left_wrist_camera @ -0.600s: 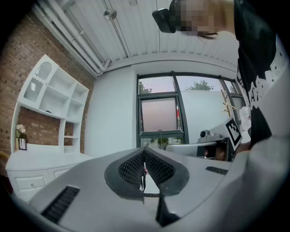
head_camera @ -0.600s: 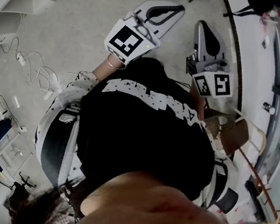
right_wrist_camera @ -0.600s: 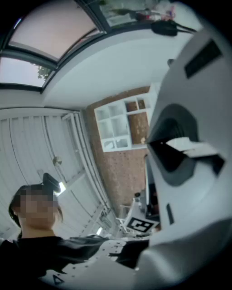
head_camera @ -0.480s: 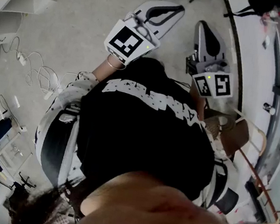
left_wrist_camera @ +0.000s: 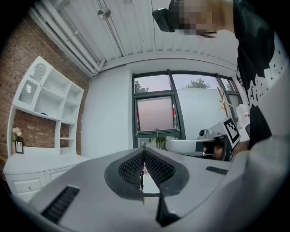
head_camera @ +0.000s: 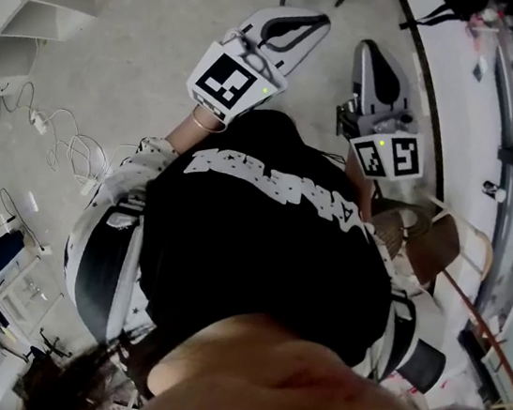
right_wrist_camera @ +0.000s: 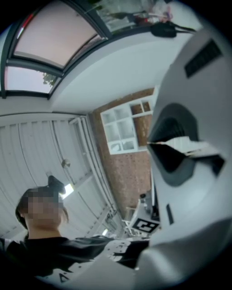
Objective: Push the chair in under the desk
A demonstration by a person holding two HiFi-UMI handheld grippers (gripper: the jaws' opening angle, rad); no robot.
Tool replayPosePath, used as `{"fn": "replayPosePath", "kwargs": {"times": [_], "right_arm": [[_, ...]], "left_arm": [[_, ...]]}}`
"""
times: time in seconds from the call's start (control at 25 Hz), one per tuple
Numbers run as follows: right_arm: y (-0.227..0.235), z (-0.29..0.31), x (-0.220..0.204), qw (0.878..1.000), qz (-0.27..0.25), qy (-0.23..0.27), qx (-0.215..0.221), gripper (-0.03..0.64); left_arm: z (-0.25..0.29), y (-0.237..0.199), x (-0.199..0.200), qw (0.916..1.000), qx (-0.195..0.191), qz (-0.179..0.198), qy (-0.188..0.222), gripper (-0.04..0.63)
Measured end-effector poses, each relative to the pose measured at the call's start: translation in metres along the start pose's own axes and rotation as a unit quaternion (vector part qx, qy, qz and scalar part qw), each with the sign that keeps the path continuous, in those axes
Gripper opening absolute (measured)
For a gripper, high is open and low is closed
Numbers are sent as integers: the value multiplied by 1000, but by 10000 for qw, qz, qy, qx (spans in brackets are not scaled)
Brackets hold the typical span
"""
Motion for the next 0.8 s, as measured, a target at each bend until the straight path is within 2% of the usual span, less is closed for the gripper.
{"fn": "replayPosePath", "kwargs": {"times": [0.2,0.8], "right_arm": [[10,-22,8,10000,-11,45,-4,32],[46,-89,18,9992,175,127,-333,32]], "left_arm": [[16,19,-1,9999,-83,81,76,35],[47,81,-16,9993,-297,45,-207,35]]}}
Point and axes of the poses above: the fingertips, and each gripper's own axes: z forward along the fingers, y to its right, x out of its top, the point moved 3 cm from there along -z, backward along the fingers, and after that the axes turned 7 degrees about y, right-handed, at the moved point
